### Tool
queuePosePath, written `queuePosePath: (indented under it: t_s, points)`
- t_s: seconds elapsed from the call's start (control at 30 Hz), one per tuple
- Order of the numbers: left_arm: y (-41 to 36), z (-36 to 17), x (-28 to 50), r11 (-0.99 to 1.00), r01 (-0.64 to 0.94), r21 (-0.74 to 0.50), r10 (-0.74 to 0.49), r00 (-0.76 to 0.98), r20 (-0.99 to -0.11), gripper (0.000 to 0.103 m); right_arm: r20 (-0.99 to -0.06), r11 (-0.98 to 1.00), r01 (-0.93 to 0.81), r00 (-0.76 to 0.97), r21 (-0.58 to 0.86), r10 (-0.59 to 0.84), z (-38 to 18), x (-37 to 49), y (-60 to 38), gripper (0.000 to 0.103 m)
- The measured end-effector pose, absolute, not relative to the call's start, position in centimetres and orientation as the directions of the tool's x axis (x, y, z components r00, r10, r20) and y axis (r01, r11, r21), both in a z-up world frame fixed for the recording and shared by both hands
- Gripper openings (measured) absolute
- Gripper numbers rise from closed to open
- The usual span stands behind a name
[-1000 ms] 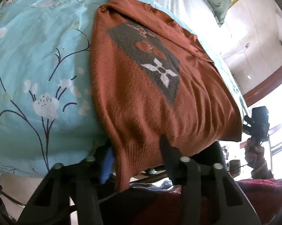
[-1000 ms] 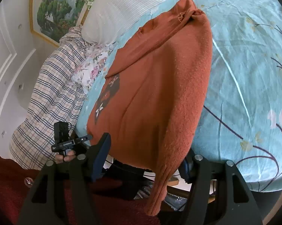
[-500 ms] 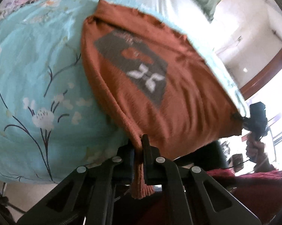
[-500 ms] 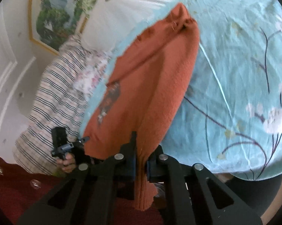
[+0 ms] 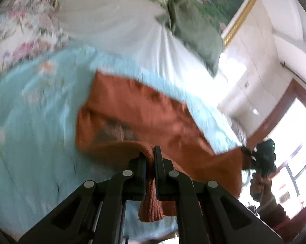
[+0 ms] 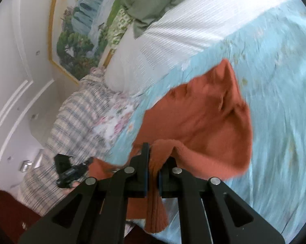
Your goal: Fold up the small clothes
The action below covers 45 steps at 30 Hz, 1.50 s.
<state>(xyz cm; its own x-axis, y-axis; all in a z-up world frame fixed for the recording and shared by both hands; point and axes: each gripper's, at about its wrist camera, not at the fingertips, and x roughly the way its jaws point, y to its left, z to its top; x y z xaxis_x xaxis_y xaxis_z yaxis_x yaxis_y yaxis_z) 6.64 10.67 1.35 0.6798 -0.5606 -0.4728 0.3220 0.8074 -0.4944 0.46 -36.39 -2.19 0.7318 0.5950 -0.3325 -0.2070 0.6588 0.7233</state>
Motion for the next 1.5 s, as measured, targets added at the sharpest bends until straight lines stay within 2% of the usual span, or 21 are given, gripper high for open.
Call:
queuePosePath:
  t_s: [0.1,0.27,0.53,0.83,0.93,1.0,1.03,1.1,1.17,1.3,1.37,1.43,1.5]
  points:
    - [10.6,2.9,10.7,0.830,0.296,-0.473,-0.516,0.731,-0.447,0.004,-0.361,0.693,-0.173,0.752,0.700,0.552,-1.9,4.7,-37.6,0.008]
    - [10.1,3.6,18.5,0.865,0.228,-0.446,-0.439,0.775,-0.455,0.004,-0.435,0.748,-0.081,0.770,0.659,0.466,-2.2,11.6,-39.3,0.008]
    - [9.6,0.4,30.2,0.904,0.107,-0.415,-0.340,0.768,-0.543,0.004,-0.557,0.800,0.029,0.734,0.599,0.389,-4.8,19.9,-40.8,0.008]
    - [9.3,-5.5,37.3,0.933,-0.004,-0.360,-0.258,0.691,-0.675,0.005,-0.682,0.795,0.147,0.618,0.589,0.391,-10.3,24.2,-41.6,0.009]
    - [9.9,-7.7,38.3,0.927,-0.048,-0.373,-0.257,0.643,-0.721,0.009,-0.665,0.770,0.160,0.628,0.618,0.403,-10.2,23.4,-42.4,0.012]
    - [10.4,-7.9,37.8,0.919,-0.055,-0.390,-0.267,0.642,-0.719,0.010,-0.677,0.801,0.184,0.657,0.570,0.331,-8.8,21.7,-42.6,0.024]
    - [10.5,-7.7,37.2,0.919,-0.056,-0.391,-0.266,0.644,-0.717,0.016,-0.685,0.828,0.195,0.674,0.525,0.276,-7.9,20.7,-42.4,0.033]
    - [10.3,-6.9,35.4,0.927,-0.053,-0.372,-0.250,0.653,-0.715,0.028,-0.672,0.881,0.139,0.703,0.451,0.233,-6.1,18.8,-40.5,0.034]
    - [8.8,-5.9,32.7,0.930,0.013,-0.367,-0.284,0.659,-0.697,0.030,-0.658,0.903,-0.033,0.674,0.428,0.336,-5.6,17.7,-36.9,0.034]
    - [3.7,-6.2,29.4,0.921,0.190,-0.339,-0.384,0.575,-0.722,0.031,-0.737,0.894,-0.224,0.507,0.389,0.447,-7.7,17.8,-30.6,0.034]
    - [1.0,-7.1,28.9,0.917,0.247,-0.312,-0.397,0.524,-0.753,0.031,-0.786,0.919,-0.230,0.478,0.320,0.393,-9.0,18.9,-29.5,0.028]
    - [-0.9,-8.1,29.2,0.932,0.267,-0.245,-0.352,0.500,-0.791,0.032,-0.783,0.924,-0.200,0.492,0.325,0.381,-8.9,20.1,-30.3,0.028]
    - [-1.5,-8.4,29.9,0.940,0.283,-0.190,-0.315,0.507,-0.802,0.032,-0.795,0.959,-0.127,0.537,0.255,0.282,-8.3,22.0,-31.7,0.027]
